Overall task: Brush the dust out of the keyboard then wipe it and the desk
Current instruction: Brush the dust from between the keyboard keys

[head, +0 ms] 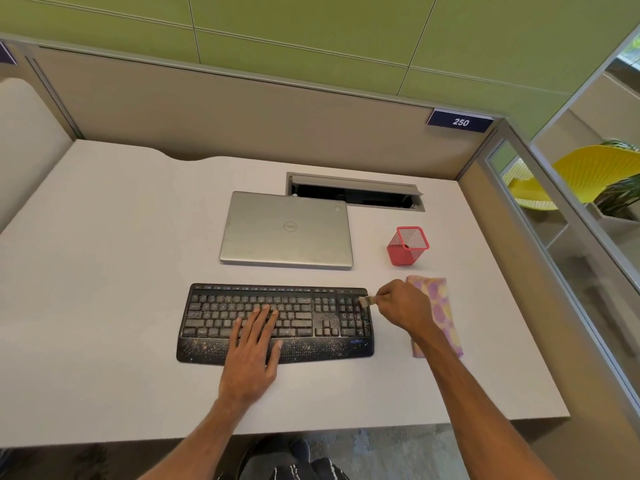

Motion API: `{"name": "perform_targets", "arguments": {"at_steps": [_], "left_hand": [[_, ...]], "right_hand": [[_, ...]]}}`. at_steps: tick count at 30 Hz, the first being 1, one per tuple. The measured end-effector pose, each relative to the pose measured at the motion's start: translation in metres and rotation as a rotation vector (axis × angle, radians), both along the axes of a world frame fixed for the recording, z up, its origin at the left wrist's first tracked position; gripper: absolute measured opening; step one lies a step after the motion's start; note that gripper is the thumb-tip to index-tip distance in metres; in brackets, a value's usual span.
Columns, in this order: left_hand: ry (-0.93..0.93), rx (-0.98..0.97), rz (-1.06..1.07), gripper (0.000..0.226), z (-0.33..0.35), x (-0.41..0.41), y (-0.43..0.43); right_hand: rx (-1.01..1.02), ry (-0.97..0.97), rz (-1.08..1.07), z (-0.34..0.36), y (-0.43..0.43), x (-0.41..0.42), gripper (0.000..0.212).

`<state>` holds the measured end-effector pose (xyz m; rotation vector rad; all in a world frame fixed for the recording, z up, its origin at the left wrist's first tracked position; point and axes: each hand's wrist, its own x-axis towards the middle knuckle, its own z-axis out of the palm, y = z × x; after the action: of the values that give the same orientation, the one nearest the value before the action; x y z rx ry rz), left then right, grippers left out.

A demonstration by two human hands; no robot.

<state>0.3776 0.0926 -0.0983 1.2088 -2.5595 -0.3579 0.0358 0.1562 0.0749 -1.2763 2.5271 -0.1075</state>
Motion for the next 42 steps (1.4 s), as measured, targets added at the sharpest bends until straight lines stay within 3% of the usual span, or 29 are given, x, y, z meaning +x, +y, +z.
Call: {"name": "perform_targets", "arguments": {"at_steps": [3,8,13,17,20,24,30,36,42], "left_hand": [[-0.011,0.005,0.001,0.069,0.000,0.001,0.000],[-0.014,0.013,-0.001,0.070,0.000,0.001,0.000],[-0.024,0.008,0.003,0.069,0.001,0.001,0.000],[-0.023,0.013,0.003,0.069,0.002,0.001,-0.001],[-0.021,0.019,0.006,0.069,0.002,0.001,-0.001],[-0.011,0.015,0.002,0.069,0.001,0.001,-0.001],[-0.010,0.011,0.003,0.069,0.001,0.001,-0.001],[0.007,0.014,0.003,0.069,0.002,0.001,0.000],[0.015,0.006,0.004,0.069,0.001,0.001,-0.001]], "right_hand": [[-0.023,-0.019,-0.048,-0.004,0.001,0.009,0.020],[0.135,-0.033,-0.011,-0.002,-0.003,0.009,0.018],[0.007,0.006,-0.063,-0.001,-0.004,0.005,0.020],[0.145,-0.034,-0.006,-0.005,-0.001,0.001,0.018],[0.092,-0.027,-0.014,-0.002,0.003,-0.007,0.021],[-0.018,0.121,0.082,-0.002,0.008,-0.009,0.028],[0.136,0.079,0.218,-0.008,0.014,-0.006,0.023],[-0.030,0.100,0.029,-0.006,0.012,-0.007,0.025],[0.102,-0.036,0.007,-0.012,0.017,-0.007,0.023]]}}
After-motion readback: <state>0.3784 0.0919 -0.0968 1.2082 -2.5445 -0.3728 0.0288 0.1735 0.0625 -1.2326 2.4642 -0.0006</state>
